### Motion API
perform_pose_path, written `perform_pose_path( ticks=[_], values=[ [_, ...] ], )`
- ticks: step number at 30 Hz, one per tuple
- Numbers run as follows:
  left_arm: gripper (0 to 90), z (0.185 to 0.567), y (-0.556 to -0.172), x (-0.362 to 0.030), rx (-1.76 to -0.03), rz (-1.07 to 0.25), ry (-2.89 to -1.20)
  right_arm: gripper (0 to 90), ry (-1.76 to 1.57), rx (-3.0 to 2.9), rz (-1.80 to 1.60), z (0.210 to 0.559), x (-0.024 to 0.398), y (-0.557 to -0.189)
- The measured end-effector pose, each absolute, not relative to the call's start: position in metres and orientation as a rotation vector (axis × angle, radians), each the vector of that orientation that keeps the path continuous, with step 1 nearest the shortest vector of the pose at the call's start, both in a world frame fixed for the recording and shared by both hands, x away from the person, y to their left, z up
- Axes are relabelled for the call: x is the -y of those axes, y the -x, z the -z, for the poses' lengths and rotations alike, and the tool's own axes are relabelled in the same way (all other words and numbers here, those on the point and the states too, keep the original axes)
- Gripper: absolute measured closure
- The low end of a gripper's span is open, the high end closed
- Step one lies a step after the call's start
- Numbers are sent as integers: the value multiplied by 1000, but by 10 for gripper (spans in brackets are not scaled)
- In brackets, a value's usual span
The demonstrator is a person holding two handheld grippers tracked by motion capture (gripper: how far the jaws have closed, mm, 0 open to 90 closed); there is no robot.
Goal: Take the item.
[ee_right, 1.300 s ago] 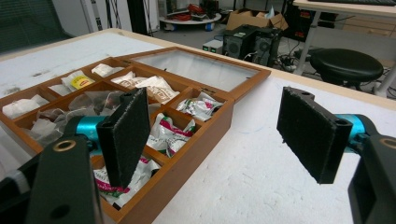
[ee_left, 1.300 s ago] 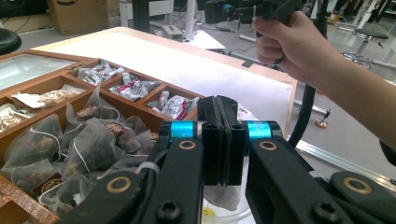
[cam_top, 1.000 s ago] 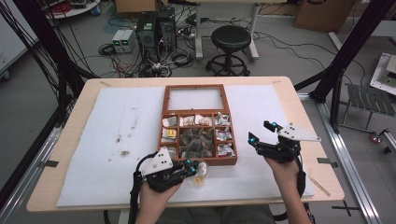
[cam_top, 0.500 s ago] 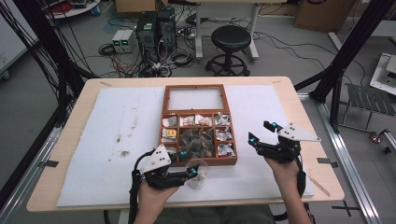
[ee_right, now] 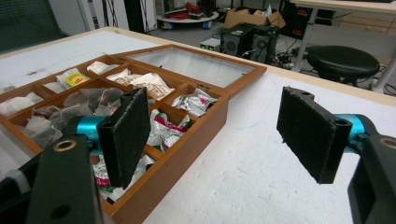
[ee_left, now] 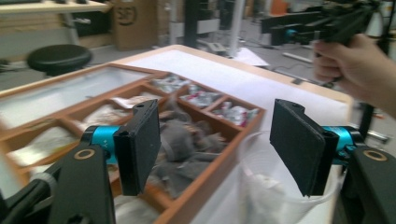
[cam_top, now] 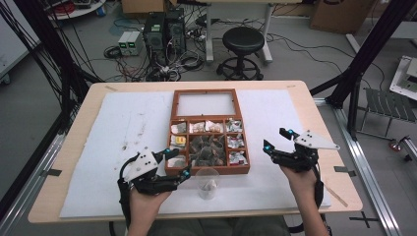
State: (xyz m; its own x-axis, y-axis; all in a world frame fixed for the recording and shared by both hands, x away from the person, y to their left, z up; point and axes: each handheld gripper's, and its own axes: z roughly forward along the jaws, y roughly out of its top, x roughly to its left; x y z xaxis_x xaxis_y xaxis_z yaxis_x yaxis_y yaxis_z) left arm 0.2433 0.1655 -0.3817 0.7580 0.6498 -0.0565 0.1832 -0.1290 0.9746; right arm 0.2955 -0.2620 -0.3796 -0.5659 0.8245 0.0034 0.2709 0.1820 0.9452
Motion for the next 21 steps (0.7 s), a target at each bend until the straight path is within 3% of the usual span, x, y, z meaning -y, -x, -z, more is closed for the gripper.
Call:
perform_pose_path(
  ticks=[7, 21],
  values=[
    [275, 386, -243, -189, -749, -578, -1664, 264, -1029, -1952, -1376, 383, 260, -298],
    [270, 391, -237, -228, -929, -768, -1636, 264, -1041, -1962, -1352, 387, 257, -303]
  ],
)
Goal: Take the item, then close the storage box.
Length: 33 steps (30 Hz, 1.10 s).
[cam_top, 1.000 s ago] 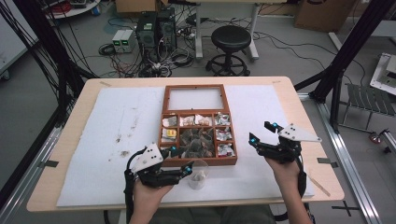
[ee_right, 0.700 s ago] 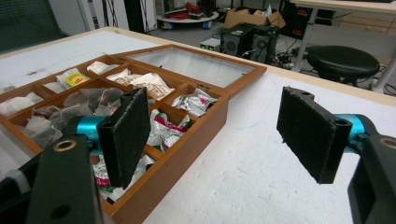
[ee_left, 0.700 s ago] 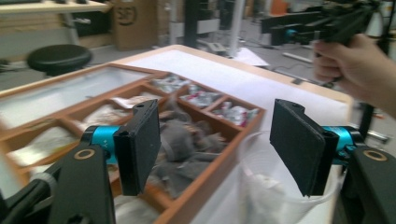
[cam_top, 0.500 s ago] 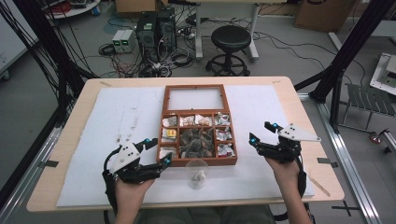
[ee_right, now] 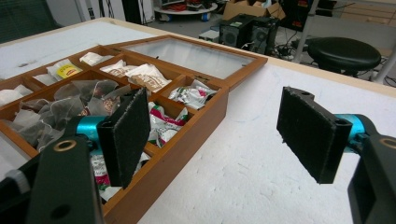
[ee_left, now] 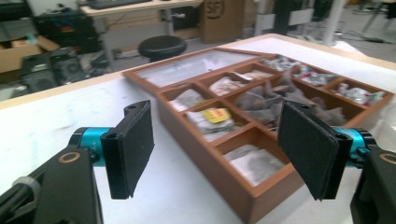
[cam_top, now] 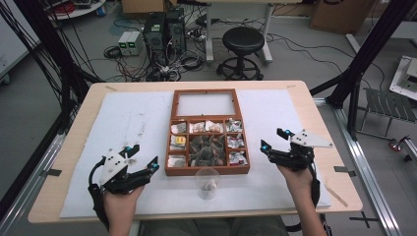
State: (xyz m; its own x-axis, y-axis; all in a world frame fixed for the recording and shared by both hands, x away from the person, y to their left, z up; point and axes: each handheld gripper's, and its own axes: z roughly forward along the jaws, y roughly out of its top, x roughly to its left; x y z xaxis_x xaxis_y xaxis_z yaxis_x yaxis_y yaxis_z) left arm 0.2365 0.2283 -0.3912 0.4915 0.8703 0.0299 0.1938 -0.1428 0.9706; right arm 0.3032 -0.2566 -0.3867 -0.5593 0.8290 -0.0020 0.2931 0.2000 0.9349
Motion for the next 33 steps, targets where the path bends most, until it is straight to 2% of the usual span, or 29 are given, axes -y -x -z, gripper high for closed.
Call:
perform_pose_path(
  ticks=[10, 20, 28, 31, 33],
  values=[
    [270, 391, -232, -240, -965, -786, -1602, 264, -1038, -1966, -1351, 387, 255, -304],
    [270, 389, -242, -239, -948, -707, -1603, 264, -1043, -1976, -1345, 388, 255, -308],
    [270, 379, -284, -235, -951, -610, -1620, 263, -1054, -2003, -1306, 383, 247, -325],
    [258, 376, -306, -233, -942, -537, -1623, 263, -1046, -2027, -1288, 378, 243, -337],
    [248, 374, -318, -230, -956, -539, -1619, 263, -1058, -2037, -1309, 373, 241, -347]
  ],
)
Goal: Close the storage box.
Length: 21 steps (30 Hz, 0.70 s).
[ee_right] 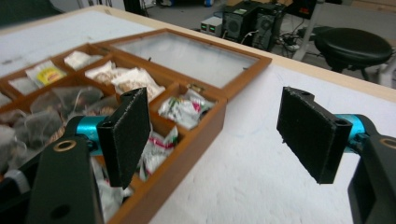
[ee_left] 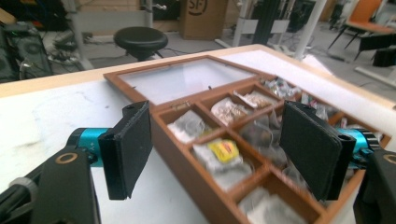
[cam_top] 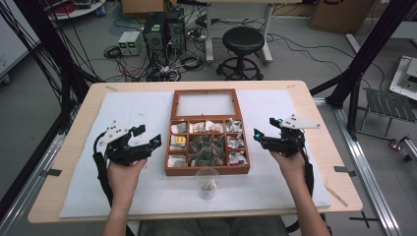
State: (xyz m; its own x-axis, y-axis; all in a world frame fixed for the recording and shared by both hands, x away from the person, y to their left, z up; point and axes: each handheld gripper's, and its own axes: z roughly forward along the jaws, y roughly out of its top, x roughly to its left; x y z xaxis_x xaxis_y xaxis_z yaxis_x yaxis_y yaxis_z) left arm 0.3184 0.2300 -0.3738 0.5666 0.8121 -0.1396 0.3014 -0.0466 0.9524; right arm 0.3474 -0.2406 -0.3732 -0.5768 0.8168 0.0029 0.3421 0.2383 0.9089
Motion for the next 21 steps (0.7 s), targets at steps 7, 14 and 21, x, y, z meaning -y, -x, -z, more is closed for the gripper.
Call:
perform_pose_path(
  ticks=[7, 14, 21],
  values=[
    [247, 370, -360, -220, -982, -560, -1623, 263, -1092, -2020, -1281, 367, 237, -380],
    [242, 375, -394, -214, -1016, -548, -1652, 264, -1142, -2048, -1241, 368, 230, -413],
    [242, 379, -421, -212, -1042, -545, -1668, 269, -1155, -2066, -1232, 368, 220, -436]
  ],
)
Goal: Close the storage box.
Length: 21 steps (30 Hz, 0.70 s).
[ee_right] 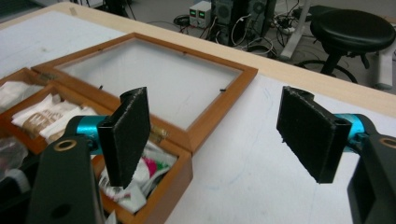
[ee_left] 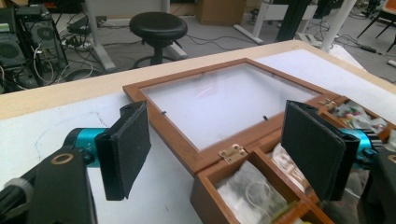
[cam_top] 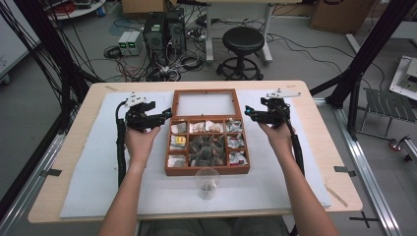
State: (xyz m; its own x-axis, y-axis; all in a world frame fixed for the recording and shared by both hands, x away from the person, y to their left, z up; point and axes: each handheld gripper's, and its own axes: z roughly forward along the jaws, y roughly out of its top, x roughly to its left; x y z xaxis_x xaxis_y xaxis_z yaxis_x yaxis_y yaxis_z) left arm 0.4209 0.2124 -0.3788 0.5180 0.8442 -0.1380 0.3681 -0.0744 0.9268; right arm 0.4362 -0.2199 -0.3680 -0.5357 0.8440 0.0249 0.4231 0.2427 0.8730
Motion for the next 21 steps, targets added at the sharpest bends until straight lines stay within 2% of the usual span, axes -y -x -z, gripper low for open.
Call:
perform_pose_path(
  ticks=[12, 21],
  values=[
    [242, 394, -460, -204, -1109, -427, -1725, 274, -1227, -2152, -1141, 385, 202, -478],
    [273, 412, -483, -204, -1197, -280, -1740, 299, -1317, -2190, -1131, 404, 196, -496]
  ],
)
